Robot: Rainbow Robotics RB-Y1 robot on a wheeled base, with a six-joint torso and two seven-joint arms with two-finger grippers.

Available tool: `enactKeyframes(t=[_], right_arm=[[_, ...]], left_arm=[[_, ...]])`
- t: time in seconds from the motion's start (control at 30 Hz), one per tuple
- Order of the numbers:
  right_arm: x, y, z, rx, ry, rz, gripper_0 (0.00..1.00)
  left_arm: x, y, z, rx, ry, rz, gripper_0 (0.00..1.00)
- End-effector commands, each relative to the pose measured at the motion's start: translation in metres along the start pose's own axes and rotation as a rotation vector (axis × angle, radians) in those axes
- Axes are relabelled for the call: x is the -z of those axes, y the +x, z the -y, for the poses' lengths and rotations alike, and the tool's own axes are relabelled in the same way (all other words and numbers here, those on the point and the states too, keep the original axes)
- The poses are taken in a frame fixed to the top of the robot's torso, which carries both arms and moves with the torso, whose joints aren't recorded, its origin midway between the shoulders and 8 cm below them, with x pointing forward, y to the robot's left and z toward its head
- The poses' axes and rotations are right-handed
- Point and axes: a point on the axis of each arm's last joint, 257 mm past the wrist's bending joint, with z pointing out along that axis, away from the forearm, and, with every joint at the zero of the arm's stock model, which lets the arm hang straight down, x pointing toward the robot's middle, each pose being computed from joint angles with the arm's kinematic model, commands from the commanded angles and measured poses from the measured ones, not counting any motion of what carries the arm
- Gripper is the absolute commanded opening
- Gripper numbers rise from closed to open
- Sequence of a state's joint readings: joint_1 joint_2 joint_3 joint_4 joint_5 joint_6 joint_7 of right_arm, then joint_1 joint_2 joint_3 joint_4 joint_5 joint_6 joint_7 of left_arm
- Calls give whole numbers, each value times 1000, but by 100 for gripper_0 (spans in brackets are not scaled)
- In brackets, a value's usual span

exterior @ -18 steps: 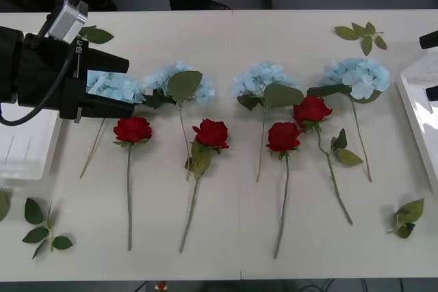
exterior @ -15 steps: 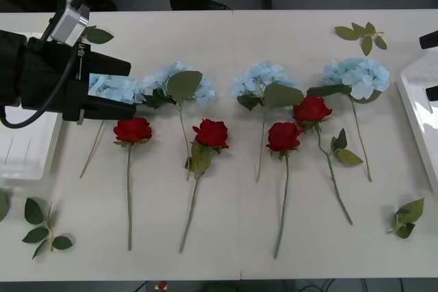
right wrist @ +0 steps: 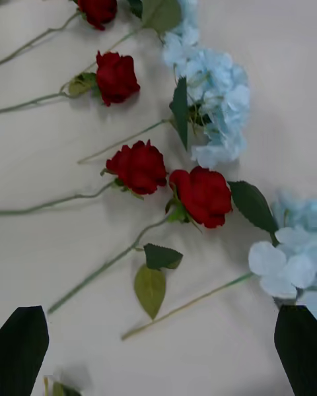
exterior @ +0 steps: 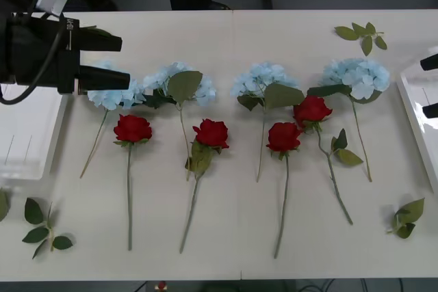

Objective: Place the red flowers into the right box and the blue flowers into the left box. If a person shows an open palm, hand one flower to the person first, then continue sorting.

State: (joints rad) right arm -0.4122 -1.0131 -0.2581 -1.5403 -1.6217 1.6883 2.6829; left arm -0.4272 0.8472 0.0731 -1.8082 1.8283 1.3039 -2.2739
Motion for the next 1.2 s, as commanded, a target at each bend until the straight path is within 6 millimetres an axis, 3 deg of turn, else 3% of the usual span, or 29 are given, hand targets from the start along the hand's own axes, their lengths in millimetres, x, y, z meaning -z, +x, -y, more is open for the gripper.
enactKeyframes(t=[0.03,0.23,0.33,0.63,0.73,0.97,1.2], right_arm=[[19,15,24,-174,101,-84,100],[13,52,42,-503,214,-204,100],[3,63,49,-600,261,-244,100],[-47,93,59,-817,386,-331,100],[-64,96,60,-842,402,-320,100],[-93,101,64,-911,399,-298,100],[-123,104,79,-948,411,-297,100]], left_arm=[[18,-13,-26,93,-60,-22,100],[33,16,-68,301,-229,-127,100],[50,35,-83,396,-343,-152,100],[109,138,-114,610,-718,-260,100],[119,162,-122,617,-790,-295,100],[124,193,-145,631,-915,-318,100],[107,205,-166,618,-979,-339,100]])
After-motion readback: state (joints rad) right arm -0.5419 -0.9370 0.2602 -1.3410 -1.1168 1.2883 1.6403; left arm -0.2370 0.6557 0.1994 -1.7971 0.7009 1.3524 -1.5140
